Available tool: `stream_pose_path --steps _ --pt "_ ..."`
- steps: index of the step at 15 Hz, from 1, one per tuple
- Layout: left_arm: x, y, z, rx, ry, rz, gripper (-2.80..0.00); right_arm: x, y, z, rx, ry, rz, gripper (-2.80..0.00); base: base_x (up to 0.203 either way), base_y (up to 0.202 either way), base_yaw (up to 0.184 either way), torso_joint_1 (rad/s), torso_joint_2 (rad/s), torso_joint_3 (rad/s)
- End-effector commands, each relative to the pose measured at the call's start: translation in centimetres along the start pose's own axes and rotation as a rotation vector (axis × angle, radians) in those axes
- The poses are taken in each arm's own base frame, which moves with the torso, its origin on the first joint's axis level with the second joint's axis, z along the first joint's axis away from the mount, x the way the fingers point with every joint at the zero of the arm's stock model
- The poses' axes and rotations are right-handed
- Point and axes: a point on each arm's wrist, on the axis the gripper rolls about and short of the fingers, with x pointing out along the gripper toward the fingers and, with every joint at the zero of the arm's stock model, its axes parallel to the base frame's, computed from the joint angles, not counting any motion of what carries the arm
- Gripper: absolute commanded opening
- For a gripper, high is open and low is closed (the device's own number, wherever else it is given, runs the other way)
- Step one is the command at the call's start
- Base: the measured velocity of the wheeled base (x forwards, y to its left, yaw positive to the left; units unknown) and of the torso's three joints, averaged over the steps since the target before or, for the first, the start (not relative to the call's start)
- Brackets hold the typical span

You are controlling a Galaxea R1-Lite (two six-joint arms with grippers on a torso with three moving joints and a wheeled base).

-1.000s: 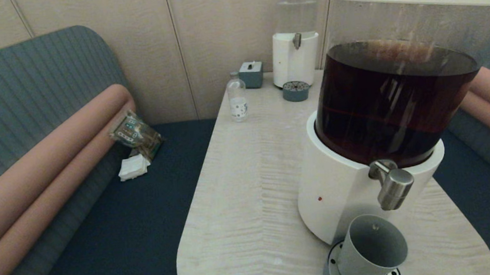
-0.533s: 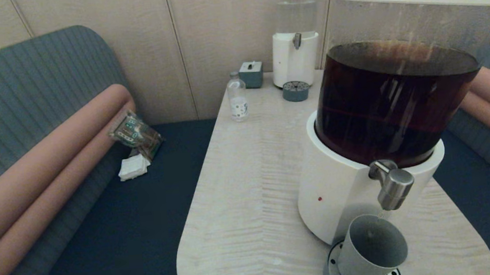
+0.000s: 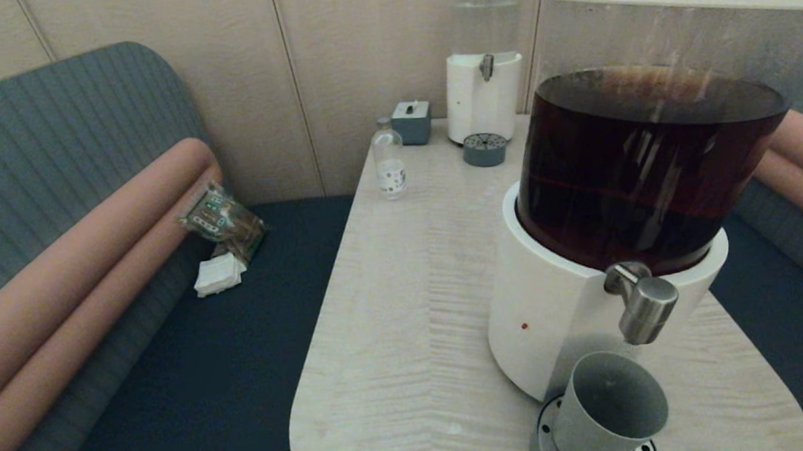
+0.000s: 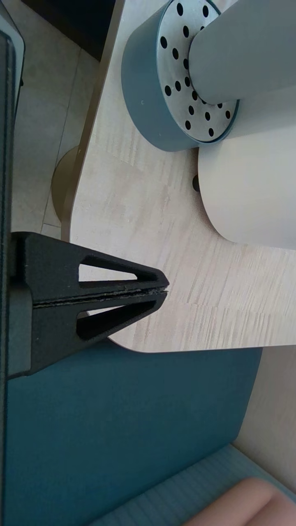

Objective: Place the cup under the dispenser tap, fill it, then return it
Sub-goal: Turn off the faucet

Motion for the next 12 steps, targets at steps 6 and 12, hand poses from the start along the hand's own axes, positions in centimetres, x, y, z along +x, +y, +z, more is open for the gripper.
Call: stream_pose_path --steps 6,12 --pt "0.01 0.0 0.0 0.001 0.002 0.0 -2.8 0.01 0.02 -0.27 0.021 0.002 -0.008 -2.8 0.0 0.0 0.0 0.0 0.0 0.0" --pt "0.01 0.0 0.0 -0.001 0.002 0.001 -2.8 0.01 0.02 -0.24 0.052 -0.002 -0.007 -2.8 0.0 0.0 0.0 0.0 0.0 0.0"
